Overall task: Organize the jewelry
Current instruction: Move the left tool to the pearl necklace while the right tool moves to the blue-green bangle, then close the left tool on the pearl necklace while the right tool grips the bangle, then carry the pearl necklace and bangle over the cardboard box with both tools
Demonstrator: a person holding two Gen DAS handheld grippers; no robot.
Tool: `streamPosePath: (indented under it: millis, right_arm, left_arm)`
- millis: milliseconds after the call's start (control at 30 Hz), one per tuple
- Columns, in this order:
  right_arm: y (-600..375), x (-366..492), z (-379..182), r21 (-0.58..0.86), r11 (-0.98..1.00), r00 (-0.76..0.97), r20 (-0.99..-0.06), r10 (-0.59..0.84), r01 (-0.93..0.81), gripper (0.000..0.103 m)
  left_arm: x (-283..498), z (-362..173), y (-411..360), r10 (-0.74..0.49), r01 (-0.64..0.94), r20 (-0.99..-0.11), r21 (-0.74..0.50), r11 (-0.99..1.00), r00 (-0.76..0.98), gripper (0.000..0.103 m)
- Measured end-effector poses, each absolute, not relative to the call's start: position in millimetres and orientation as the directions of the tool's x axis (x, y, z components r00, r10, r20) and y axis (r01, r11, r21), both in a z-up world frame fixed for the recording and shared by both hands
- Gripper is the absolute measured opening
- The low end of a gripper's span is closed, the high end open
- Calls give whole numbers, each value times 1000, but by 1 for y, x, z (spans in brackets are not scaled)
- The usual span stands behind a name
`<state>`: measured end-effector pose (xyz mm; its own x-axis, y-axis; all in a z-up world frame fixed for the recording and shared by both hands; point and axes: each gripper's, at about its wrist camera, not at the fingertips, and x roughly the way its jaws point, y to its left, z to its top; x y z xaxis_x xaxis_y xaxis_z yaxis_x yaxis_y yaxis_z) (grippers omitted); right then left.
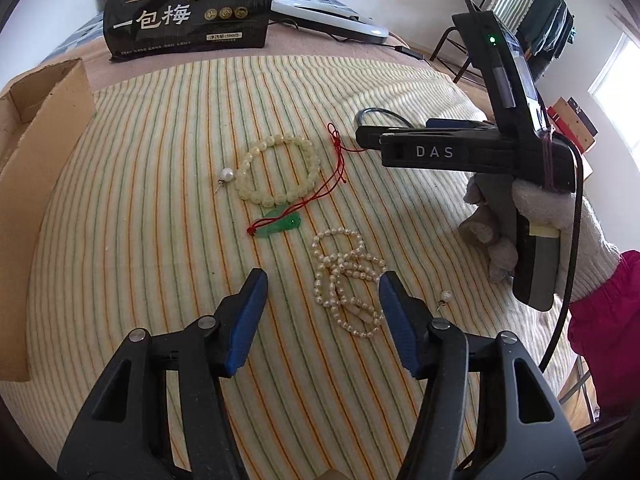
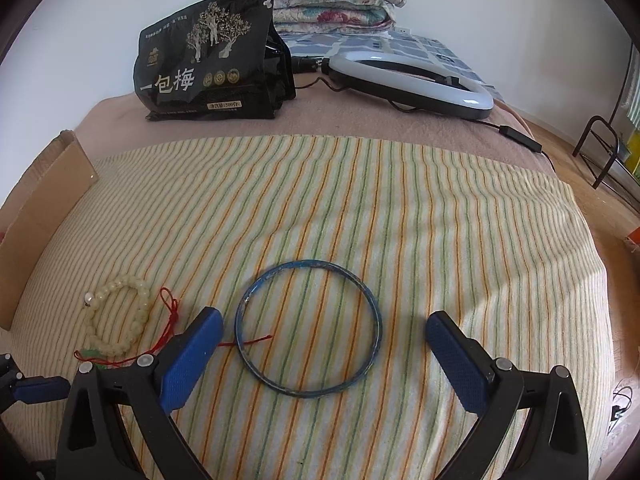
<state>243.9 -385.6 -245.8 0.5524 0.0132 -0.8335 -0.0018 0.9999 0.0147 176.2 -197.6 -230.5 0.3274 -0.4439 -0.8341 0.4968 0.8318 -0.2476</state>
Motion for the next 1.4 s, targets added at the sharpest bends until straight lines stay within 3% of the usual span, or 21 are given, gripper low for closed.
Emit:
streamPosePath:
  millis: [167,367,433,500,667,1400]
  right_arm:
    - [-386,245,-248,10,1000,538,-843,12,-5,98]
    - [-384,243,-245,10,1000,535,-845,22,-26,74]
    - [-384,242,-244,10,999,532,-846,25,-31,74]
    - [-385,241,-243,19,999,534,-845,33,-31,74]
    - [-389,236,-237,35,999,547,-836,38,-17,74]
    - [-394,181,-164,81,997,636,-769,62,0,74]
  left_arm:
    - [177,-236,-211,-432,512,-832,-217,831,348,55]
    - [177,-240,-215,-418,520,-827,-185,834,376,27]
    - [177,-241,-215,-425,522,-825,-192,831,373,15]
    - [177,-240,-216,-431,524,-824,-199,828,368,10]
    - [173,-236,-215,-429,526,-826,-197,827,366,6]
    - [152,-175,-164,-467,485,-758,-228,844,456,5]
